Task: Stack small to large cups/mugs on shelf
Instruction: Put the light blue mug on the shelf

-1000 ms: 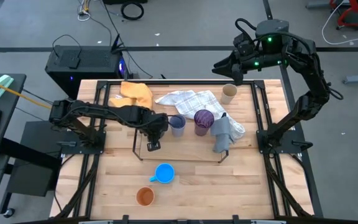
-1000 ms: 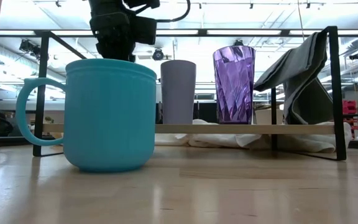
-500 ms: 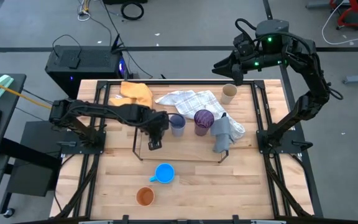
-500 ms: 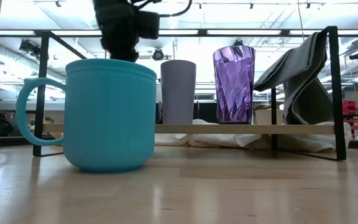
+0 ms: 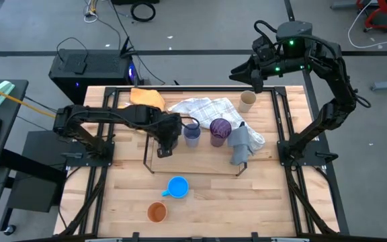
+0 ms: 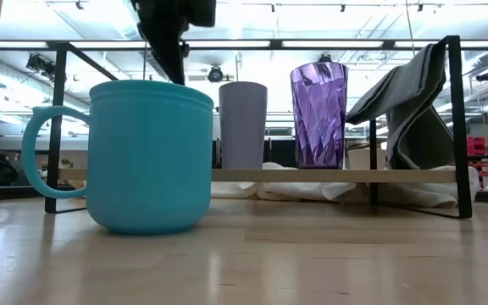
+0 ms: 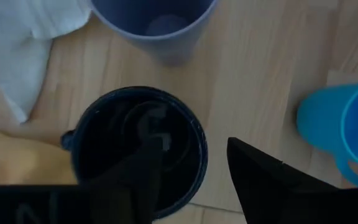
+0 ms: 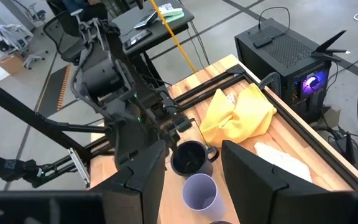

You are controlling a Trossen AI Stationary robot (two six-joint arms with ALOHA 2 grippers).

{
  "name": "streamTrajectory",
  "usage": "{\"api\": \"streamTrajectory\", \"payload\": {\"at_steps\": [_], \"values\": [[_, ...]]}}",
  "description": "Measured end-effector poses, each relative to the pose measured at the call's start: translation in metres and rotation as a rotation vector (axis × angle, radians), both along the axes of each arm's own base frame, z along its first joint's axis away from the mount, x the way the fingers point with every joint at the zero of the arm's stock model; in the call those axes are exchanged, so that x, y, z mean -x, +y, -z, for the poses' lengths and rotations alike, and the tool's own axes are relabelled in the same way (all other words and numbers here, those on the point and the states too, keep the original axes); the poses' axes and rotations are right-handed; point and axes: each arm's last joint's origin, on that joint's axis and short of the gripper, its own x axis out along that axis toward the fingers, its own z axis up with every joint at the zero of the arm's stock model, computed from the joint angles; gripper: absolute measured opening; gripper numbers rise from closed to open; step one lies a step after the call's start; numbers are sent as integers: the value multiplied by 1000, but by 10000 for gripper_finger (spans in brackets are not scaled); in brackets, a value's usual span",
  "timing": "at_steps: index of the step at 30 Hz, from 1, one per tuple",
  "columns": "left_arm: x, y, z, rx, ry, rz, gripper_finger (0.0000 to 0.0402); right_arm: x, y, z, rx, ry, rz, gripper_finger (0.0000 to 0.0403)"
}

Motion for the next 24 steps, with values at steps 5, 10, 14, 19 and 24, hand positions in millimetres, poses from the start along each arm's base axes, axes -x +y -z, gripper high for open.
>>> {"api": "streamTrajectory", "payload": {"at_steps": [5, 10, 14, 19, 24], "values": [[-4, 0, -41, -2, -118, -10, 176, 1, 3, -1, 32, -7, -24, 164], [-10, -7, -110, -20, -452, -4, 172, 9, 7, -7, 57, -46, -29, 164], [-8, -29, -173, -86, -811, 32, 172, 21, 11, -12, 79, -66, -2, 164], [-2, -64, -217, -79, -1155, 110, 172, 47, 18, -21, 111, -111, 45, 164], [-2, -93, -206, -129, -1083, 97, 172, 70, 27, -28, 98, -154, 94, 164]]}}
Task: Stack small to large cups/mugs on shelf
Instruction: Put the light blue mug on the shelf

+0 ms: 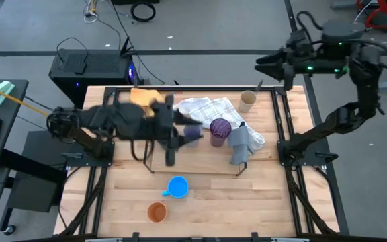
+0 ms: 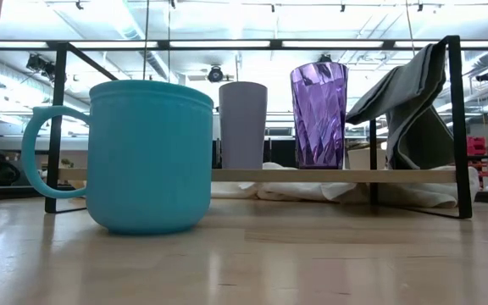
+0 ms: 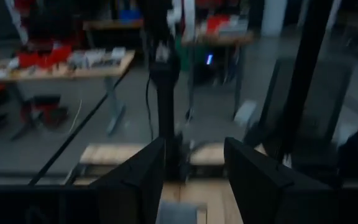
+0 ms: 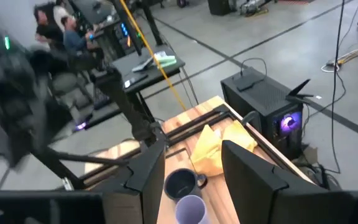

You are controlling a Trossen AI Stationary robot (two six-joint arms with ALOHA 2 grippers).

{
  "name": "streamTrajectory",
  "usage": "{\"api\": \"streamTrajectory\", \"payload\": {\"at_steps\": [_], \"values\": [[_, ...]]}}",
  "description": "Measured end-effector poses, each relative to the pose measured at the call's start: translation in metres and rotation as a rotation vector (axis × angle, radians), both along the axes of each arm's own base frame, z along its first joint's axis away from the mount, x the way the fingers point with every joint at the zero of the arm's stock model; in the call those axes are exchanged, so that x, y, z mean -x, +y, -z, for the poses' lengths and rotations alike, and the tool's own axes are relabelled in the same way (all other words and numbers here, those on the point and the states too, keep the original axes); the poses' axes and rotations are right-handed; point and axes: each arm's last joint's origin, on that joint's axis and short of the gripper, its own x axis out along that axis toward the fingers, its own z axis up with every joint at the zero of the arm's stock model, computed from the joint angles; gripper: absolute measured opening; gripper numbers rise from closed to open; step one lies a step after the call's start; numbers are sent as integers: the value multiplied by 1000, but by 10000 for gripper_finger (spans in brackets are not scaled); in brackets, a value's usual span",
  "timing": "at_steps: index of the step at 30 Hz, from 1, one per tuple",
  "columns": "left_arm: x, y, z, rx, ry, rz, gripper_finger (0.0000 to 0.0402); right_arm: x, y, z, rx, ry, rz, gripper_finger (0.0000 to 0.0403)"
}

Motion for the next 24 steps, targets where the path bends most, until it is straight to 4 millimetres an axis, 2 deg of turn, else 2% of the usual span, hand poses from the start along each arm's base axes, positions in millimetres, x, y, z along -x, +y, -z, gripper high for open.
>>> {"api": "streamTrajectory", "payload": {"at_steps": [3, 6, 13, 16, 19, 24], "values": [[-9, -20, 17, -25, 79, -14, 172, 11, 9, -3, 4, -23, 3, 164], [-15, -35, 26, -38, 99, -9, 172, 17, 15, -3, 9, -21, 20, 164], [-40, -63, 50, -40, 127, 27, 172, 18, 25, -4, 15, -31, 29, 164], [-51, -69, 68, -29, 196, 38, 172, 17, 26, -4, 21, -32, 38, 164], [-59, -72, 95, 5, 289, 53, 172, 17, 26, -4, 18, -34, 42, 164], [-52, -73, 130, 111, 471, -3, 172, 18, 26, -2, 6, -13, 43, 164]]}}
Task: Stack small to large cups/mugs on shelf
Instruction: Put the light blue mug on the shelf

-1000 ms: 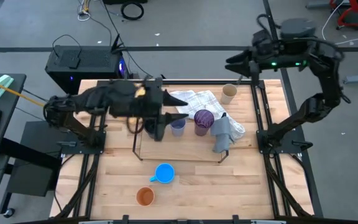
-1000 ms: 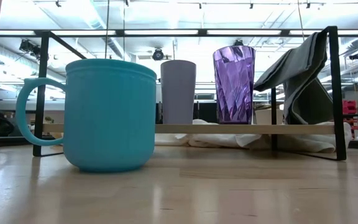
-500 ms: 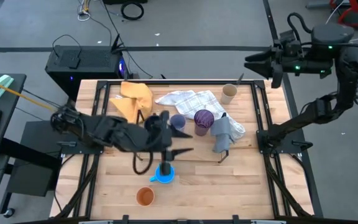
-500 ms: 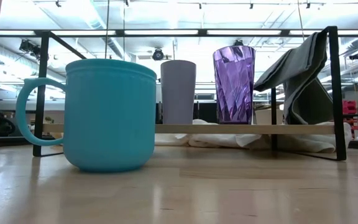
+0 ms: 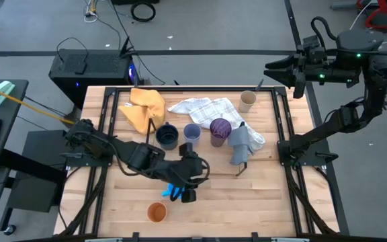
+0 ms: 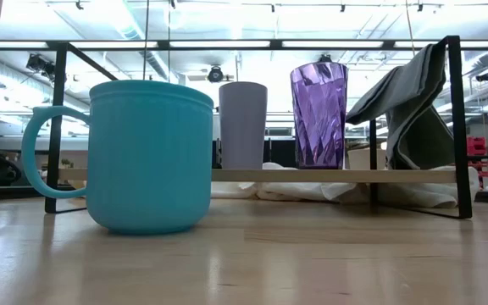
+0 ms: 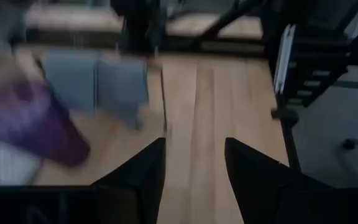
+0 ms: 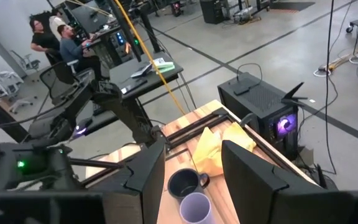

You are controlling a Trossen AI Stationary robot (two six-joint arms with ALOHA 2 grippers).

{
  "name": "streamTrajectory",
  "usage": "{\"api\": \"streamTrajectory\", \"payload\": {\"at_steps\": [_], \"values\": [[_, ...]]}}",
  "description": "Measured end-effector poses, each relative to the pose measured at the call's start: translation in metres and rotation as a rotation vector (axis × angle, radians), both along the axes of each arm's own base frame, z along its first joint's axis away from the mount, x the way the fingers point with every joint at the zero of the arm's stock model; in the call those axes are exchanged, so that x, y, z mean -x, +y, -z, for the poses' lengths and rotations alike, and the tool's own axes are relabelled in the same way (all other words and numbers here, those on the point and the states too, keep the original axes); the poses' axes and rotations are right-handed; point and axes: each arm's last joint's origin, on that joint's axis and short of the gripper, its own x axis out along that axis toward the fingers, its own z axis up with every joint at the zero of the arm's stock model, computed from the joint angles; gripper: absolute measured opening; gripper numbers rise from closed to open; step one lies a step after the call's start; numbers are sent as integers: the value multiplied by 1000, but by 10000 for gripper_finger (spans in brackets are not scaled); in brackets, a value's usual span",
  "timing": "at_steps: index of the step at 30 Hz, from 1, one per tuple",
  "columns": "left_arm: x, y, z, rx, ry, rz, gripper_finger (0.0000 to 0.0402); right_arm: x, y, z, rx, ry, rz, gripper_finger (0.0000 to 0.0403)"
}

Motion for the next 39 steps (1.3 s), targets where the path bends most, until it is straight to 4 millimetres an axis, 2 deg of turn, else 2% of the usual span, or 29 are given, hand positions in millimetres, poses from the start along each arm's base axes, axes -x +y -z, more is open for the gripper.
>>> {"api": "streamTrajectory", "payload": {"at_steps": [6, 12, 20, 24, 30, 33, 39], "values": [[10, 4, 9, 131, 118, -149, 172, 0, 0, 1, -10, 12, 0, 164], [24, 10, 17, 137, 280, -266, 160, -2, 0, 2, -11, 17, 1, 164], [30, 11, 21, 148, 368, -267, 113, -13, -1, 5, -5, 43, -2, 164], [27, 12, 39, 138, 481, -248, 104, -16, -2, 5, -3, 52, -3, 164], [12, 8, 71, 128, 597, -250, 123, -16, -2, 5, -2, 50, -4, 164], [4, 13, 85, 156, 672, -279, 142, -15, -1, 5, -5, 47, -2, 164], [-5, 27, 93, 231, 718, -313, 178, -15, -1, 5, -14, 45, 0, 164]]}}
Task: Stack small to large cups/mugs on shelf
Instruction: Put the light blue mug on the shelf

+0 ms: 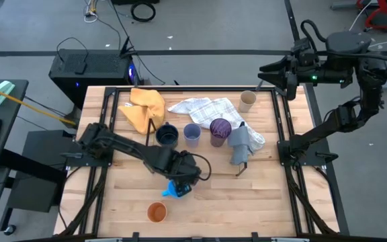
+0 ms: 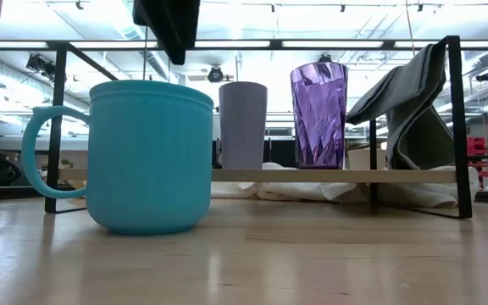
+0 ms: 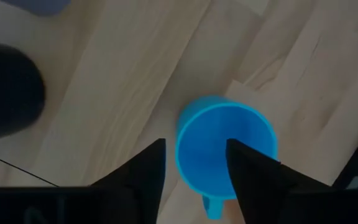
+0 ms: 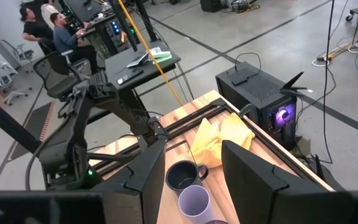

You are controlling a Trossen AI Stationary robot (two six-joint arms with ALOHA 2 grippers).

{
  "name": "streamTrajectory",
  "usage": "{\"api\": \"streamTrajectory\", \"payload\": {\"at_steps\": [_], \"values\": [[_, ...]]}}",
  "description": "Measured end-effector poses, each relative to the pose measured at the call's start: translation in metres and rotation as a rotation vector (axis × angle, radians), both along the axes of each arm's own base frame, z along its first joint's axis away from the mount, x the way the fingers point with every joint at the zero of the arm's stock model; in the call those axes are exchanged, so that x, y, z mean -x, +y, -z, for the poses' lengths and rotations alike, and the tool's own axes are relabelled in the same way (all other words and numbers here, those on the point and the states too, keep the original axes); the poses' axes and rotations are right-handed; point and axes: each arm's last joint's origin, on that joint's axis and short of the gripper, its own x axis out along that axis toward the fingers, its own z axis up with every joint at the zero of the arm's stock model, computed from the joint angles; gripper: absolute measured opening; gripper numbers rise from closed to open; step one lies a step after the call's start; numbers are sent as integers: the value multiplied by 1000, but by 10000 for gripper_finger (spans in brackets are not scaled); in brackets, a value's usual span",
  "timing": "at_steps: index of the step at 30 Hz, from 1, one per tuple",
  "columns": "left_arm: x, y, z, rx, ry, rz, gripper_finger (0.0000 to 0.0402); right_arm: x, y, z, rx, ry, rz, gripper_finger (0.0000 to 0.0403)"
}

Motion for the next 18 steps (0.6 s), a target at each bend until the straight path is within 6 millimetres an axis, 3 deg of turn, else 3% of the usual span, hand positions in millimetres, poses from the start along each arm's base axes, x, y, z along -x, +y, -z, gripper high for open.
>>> {"api": "streamTrajectory", "payload": {"at_steps": [7, 18], "values": [[-3, 9, 6, 6, 46, -48, 202, 0, 0, 0, -2, 1, 1, 164], [-12, 0, 41, 10, 188, -29, 198, 0, 0, 1, -7, 10, 2, 164]]}}
